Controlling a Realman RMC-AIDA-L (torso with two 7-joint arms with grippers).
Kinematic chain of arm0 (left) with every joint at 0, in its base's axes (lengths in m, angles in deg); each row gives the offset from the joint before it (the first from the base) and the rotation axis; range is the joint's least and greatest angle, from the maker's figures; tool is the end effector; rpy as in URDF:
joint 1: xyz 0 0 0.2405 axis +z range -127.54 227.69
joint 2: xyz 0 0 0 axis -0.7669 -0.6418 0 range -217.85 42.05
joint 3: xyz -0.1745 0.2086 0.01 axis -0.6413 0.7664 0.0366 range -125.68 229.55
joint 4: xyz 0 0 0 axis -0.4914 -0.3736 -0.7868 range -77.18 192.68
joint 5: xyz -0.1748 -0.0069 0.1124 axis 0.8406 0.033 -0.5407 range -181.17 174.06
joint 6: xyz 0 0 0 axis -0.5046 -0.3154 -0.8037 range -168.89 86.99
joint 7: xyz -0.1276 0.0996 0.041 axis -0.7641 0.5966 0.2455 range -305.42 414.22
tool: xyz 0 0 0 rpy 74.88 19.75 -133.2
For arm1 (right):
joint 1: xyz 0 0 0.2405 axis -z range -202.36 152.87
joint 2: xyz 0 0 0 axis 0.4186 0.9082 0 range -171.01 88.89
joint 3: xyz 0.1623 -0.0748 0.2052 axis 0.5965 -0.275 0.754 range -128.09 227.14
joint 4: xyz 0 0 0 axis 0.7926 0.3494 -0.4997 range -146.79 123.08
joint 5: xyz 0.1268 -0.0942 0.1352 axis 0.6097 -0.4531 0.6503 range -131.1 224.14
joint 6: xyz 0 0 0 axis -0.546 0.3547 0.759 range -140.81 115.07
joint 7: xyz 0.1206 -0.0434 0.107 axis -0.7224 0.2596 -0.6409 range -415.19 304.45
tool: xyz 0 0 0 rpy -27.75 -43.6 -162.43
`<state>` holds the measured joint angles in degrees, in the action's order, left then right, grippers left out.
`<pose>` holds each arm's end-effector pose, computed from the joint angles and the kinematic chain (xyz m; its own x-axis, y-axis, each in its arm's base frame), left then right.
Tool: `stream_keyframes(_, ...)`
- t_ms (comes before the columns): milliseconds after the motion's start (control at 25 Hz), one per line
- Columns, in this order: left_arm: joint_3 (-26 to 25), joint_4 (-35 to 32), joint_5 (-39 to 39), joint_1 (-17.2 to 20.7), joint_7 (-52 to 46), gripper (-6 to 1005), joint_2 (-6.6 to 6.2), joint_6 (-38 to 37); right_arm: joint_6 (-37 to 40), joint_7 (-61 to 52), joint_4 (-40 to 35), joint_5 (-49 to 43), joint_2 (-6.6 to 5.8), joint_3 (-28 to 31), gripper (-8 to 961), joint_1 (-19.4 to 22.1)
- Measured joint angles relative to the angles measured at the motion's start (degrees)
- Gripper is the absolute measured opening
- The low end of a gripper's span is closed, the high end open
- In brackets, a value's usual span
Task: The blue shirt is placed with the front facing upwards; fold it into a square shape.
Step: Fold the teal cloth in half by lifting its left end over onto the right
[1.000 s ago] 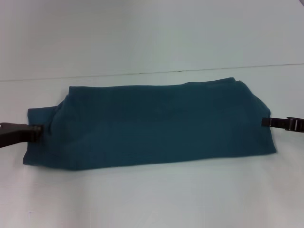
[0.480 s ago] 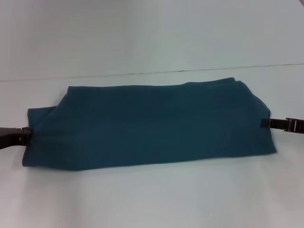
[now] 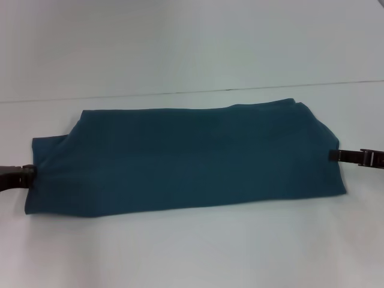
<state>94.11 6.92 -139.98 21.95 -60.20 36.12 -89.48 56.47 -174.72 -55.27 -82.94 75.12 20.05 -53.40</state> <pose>-0.3479 0.4029 0.0049 0.6059 0.6514 0.4566 0.7483 -0.2719 -0.6051 0.3586 0.3780 0.0385 0.3276 -0.7337 -0.5952 -0.9425 -0.2103 -0.2596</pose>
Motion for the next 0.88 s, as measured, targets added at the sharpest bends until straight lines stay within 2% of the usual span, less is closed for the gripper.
stream_keyframes(240, -0.6, -1.8, 0.5, 0.2, -1.8, 68, 0.0, -2.9, 0.0, 0.0, 0.0, 0.0, -0.15, -0.2, 593, -0.3)
stream_keyframes(760, -9.5, -6.7, 5.9, 1.5, -4.3, 101, -0.35, -17.5, 0.3, 0.5, -0.1, 0.0, -0.5, 0.1, 603, -0.6)
stream_keyframes(880, -10.0, -7.5, 6.2, 1.7, -6.6, 104, -0.36, -20.7, 1.2, 0.7, -0.4, 0.2, -0.6, 0.1, 614, -0.7)
